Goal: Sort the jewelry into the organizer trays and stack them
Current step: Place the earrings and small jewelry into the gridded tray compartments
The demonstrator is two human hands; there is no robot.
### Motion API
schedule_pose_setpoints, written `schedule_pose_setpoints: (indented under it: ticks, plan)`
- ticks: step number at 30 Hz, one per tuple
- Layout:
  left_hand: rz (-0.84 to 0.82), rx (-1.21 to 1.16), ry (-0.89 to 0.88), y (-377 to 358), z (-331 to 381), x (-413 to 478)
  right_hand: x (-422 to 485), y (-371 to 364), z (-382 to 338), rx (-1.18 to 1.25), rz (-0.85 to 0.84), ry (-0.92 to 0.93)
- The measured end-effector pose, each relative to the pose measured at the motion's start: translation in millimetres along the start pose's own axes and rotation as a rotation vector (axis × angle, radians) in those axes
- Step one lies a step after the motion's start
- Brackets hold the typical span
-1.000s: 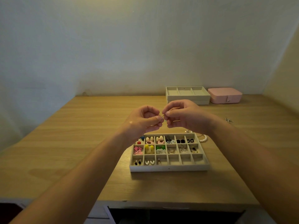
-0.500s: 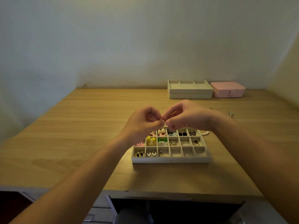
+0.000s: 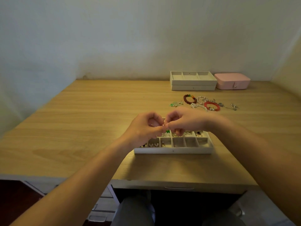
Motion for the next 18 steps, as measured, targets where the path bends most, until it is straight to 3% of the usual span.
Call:
schedule_pose_setpoints:
  ticks: [8,18]
  plan:
    - [0.190,0.295,-0.022,8.8,-12.9,0.2,1.0,-16.4,0.8,-0.404,-0.044,0.081]
    - [0.251,0.409,-0.044,10.8,-18.7,-0.9,-1.3,-25.3,-1.0,-0.564,0.037,0.149]
Point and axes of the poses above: each hand's wrist, its own x-axis towards the middle knuckle, its own y-axis out of the back of the hand, z = x × y, the point moved 1 cm from there along x, towards the middle knuckle, and after that the axes turned 2 degrees about x, right-handed, at the moved point
